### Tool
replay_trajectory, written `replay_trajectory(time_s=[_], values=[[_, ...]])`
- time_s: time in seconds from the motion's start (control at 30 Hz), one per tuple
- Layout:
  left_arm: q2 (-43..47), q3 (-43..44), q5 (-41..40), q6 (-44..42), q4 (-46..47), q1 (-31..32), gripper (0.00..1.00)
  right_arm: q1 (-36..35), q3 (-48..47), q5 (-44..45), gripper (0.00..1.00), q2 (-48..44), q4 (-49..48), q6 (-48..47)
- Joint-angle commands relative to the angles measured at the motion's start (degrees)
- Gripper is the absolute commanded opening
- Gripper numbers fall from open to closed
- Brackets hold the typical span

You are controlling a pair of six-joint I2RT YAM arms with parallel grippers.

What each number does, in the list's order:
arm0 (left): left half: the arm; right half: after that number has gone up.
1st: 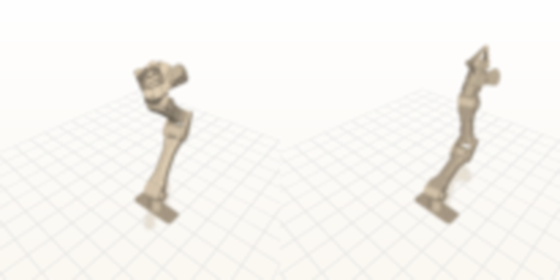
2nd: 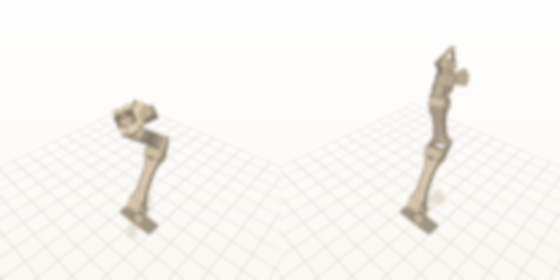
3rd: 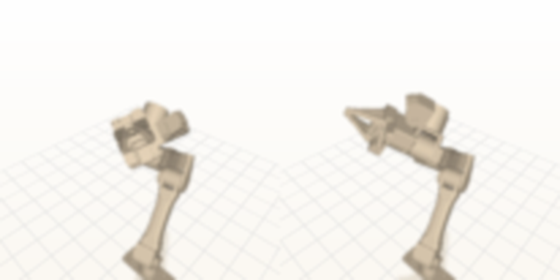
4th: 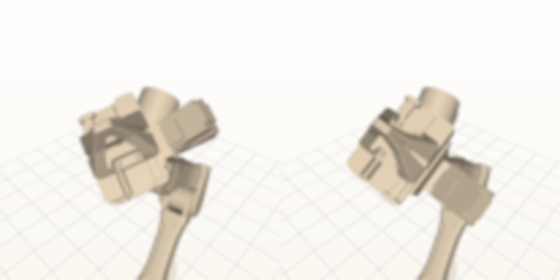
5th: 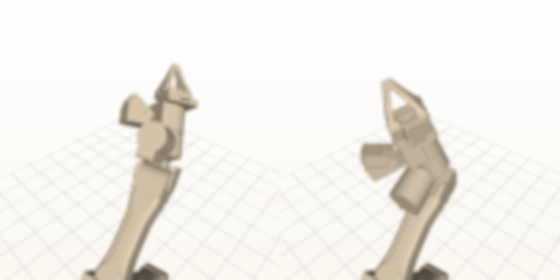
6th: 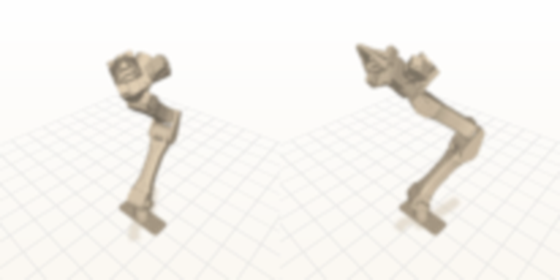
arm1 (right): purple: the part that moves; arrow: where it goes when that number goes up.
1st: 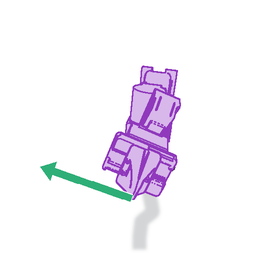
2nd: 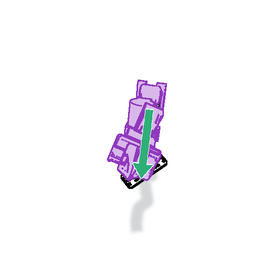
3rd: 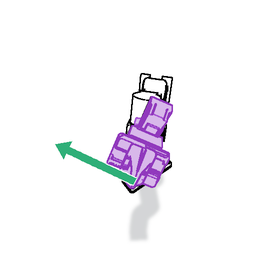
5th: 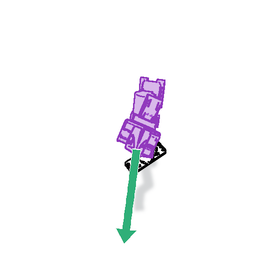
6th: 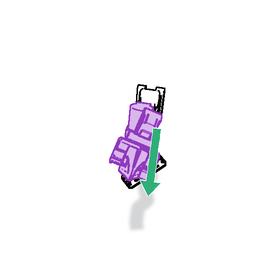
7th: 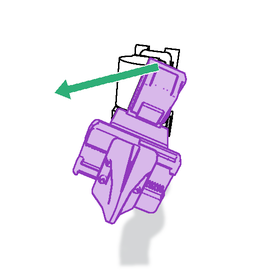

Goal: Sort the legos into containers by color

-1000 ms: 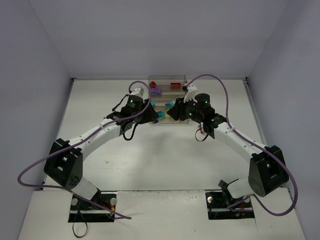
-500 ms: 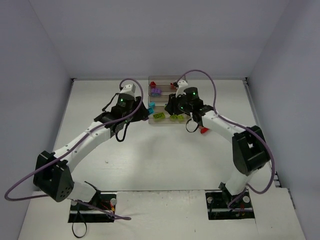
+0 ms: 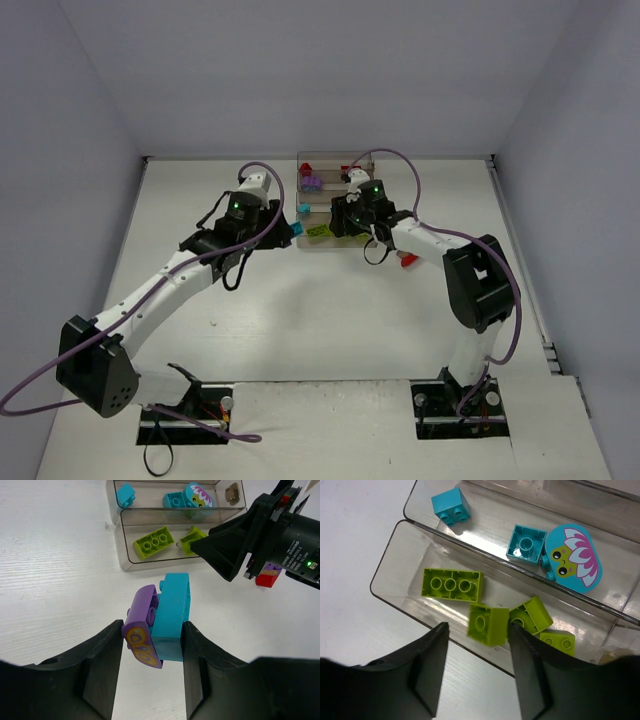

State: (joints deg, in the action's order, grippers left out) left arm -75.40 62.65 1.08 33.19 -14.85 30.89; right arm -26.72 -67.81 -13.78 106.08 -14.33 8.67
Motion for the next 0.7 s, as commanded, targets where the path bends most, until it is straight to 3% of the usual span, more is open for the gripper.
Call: replay_trajectory(time_s=[0.0,0.1,0.33,0.47,0.67], values=[[0.6,1.5,1.46,-1.9,1.67,-0.22,0.0,-0.35,-3.73,1.48,0.52,-1.4,-2.99,-1.54],[-0.45,2.29,3.04,-2.69,1.23,-0.22,0.0,-0.35,-3.91,0.78,0.59,-1.93,-2.55,-2.6],[-2.3,5.01,8.05,-7.42,0.09,-0.57,0.0,-0.53,-0.22,-10.02,0.58,-12.8,-2.2,-13.13],[-3.79,8.18,15.77,-13.23,-3.24,-1.89,0.0,-1.32,3.21,-19.07,0.59,-20.64,-0.01,-23.23],[-6.78,14.5,25.72,-18.51,-8.34,-5.32,0.0,-3.86,4.09,-24.01,0.66,-26.71,6.67,-27.91]])
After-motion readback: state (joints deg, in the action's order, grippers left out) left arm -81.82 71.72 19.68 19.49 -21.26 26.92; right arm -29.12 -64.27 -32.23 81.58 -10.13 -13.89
